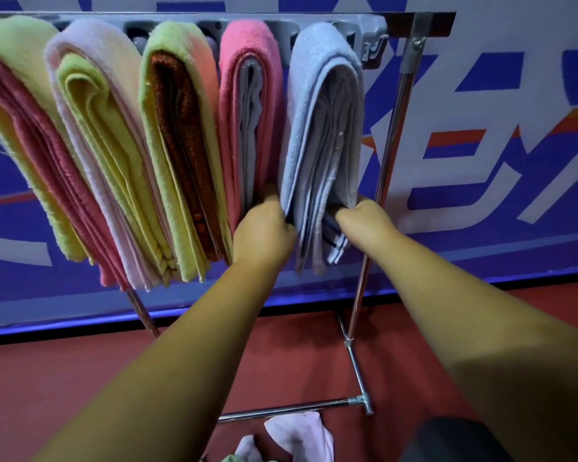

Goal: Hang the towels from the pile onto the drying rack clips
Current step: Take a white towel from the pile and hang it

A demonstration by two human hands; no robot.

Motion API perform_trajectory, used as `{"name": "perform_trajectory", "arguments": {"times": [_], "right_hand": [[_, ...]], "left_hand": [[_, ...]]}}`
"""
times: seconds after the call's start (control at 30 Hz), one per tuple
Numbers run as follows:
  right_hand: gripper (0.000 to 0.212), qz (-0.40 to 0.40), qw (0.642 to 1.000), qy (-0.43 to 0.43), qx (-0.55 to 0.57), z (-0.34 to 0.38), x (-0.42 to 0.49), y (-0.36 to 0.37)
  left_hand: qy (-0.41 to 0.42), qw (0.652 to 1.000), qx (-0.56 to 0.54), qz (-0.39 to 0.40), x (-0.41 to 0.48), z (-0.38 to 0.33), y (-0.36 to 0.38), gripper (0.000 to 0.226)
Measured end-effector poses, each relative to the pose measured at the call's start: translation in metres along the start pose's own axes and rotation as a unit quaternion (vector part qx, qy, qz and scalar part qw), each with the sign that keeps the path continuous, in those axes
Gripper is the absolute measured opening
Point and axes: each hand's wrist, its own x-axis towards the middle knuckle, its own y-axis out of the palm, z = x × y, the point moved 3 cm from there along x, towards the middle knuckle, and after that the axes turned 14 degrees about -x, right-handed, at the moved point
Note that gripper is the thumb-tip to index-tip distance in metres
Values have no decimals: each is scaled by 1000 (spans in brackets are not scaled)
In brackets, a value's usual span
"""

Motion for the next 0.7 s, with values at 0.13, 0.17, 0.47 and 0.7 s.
{"name": "perform_trajectory", "arguments": {"times": [0.13, 0.17, 0.47, 0.7], "right_hand": [[16, 18, 996, 9, -85, -5, -7, 4], [18, 25, 994, 9, -102, -7, -11, 7], [56, 97, 985, 25, -137, -57, -32, 47], [36, 161, 977, 75, -117, -98, -48, 88]], "left_hand": [[16, 999, -31, 41, -6, -4, 16, 34], [15, 998, -28, 49, -8, -4, 20, 33], [-67, 985, 5, 162, -20, 32, 60, 34], [-117, 953, 38, 277, -52, 92, 80, 18]]}}
